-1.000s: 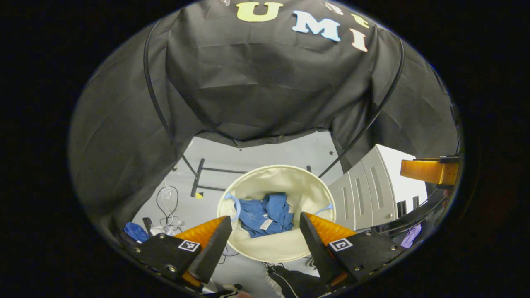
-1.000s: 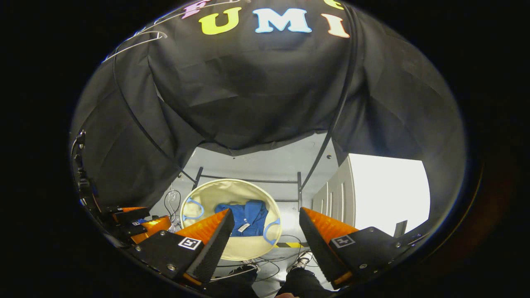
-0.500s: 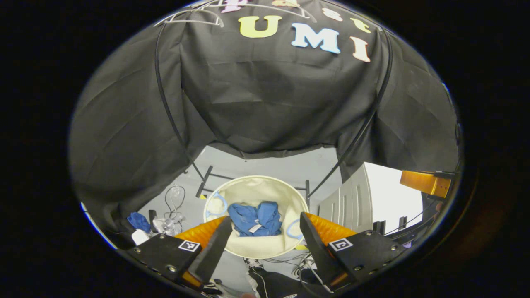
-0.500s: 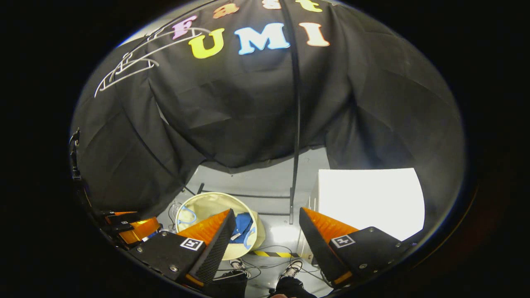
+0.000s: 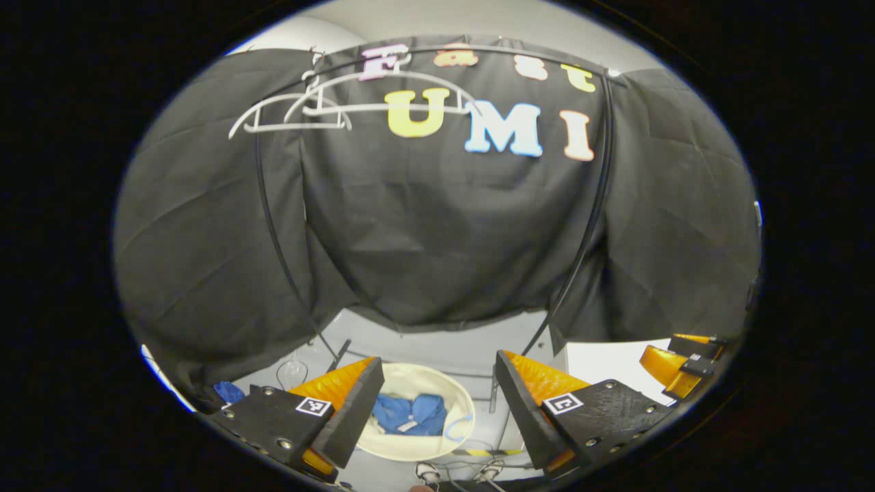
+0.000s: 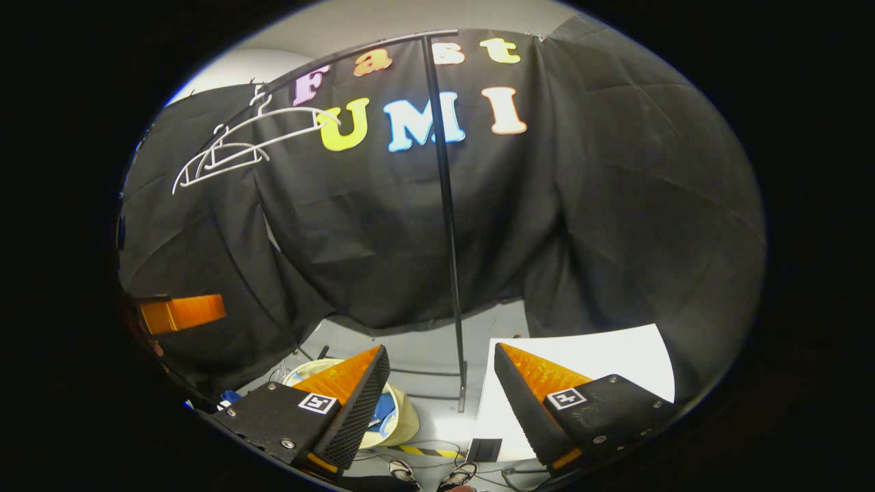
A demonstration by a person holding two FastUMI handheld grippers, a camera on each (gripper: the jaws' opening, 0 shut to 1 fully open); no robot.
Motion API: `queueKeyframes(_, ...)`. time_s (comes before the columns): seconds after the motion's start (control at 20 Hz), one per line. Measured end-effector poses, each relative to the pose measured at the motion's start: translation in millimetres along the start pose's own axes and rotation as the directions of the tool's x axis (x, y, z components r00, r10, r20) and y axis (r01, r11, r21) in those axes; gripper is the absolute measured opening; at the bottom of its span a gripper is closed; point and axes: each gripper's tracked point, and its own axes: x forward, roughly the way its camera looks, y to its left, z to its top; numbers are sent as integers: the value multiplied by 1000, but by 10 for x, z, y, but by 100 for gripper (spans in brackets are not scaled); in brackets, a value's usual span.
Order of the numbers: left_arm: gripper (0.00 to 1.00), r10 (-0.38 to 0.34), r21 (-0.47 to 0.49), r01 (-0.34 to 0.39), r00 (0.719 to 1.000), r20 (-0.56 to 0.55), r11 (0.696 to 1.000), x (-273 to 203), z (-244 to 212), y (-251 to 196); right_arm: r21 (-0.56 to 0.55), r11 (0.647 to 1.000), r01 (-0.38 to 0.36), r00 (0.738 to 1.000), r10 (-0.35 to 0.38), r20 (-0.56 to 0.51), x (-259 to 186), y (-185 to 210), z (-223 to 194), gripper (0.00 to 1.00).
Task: Grasp the clothes on the hanger with both hands and then place them into the laundry hamper below.
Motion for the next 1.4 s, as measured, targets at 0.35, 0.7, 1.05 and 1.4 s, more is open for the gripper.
queueKeyframes(0.35,96,-21,-1,22,935,354,1000,-616,1658,211,32,994,103,918,-108,382,-763,5,1469,92)
queueKeyframes(0.7,95,-41,-22,68,802,596,997,-1200,2528,707,122,975,186,781,-223,584,-1368,148,2152,90)
queueKeyframes(1.05,95,31,-107,32,840,541,994,-1235,2258,1676,110,955,274,747,-284,601,-1683,192,2064,90)
queueKeyframes(1.4,95,35,-47,-9,815,578,999,-1329,2214,1862,139,942,307,754,-329,569,-1820,50,1879,95)
